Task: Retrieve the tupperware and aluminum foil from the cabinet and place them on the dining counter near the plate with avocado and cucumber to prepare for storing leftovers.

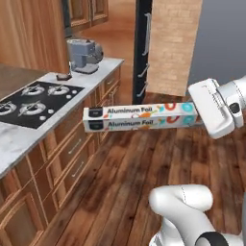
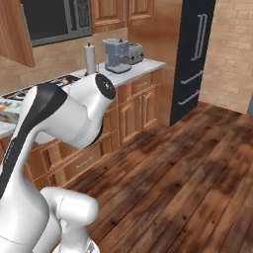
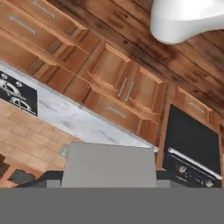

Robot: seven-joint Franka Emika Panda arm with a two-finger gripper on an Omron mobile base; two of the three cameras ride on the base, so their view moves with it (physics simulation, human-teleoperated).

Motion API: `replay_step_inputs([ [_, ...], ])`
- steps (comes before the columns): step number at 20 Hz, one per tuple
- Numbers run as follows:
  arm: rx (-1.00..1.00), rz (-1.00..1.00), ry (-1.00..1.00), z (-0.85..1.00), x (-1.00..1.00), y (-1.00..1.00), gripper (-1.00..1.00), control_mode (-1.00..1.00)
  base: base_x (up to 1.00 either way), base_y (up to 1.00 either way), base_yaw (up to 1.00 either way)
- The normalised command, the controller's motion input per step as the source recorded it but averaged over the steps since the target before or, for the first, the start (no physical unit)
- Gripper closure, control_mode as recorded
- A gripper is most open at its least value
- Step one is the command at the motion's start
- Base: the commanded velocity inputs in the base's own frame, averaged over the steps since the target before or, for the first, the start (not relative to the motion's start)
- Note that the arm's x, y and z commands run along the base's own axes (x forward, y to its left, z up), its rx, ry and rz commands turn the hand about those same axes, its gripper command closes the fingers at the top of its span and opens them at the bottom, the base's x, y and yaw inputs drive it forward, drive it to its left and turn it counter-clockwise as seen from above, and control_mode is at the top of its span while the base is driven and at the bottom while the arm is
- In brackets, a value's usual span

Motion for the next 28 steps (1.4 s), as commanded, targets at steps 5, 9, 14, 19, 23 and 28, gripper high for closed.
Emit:
replay_step_inputs([
  [5, 0.0, 0.0, 0.0, 0.0, 0.0, 0.0, 1.0, 1.0, -0.13, 0.01, -0.78],
  [9, 0.0, 0.0, 0.0, 0.0, 0.0, 0.0, 1.0, 1.0, -0.01, -0.12, -0.74],
  [14, 0.0, 0.0, 0.0, 0.0, 0.0, 0.0, 1.0, 1.0, 0.05, -0.4, -0.65],
  [19, 0.0, 0.0, 0.0, 0.0, 0.0, 0.0, 1.0, 1.0, 0.18, -0.47, -0.57],
  [23, 0.0, 0.0, 0.0, 0.0, 0.0, 0.0, 1.0, 1.0, 0.29, -0.37, -0.57],
  [28, 0.0, 0.0, 0.0, 0.0, 0.0, 0.0, 1.0, 1.0, 0.4, -0.2, -0.55],
])
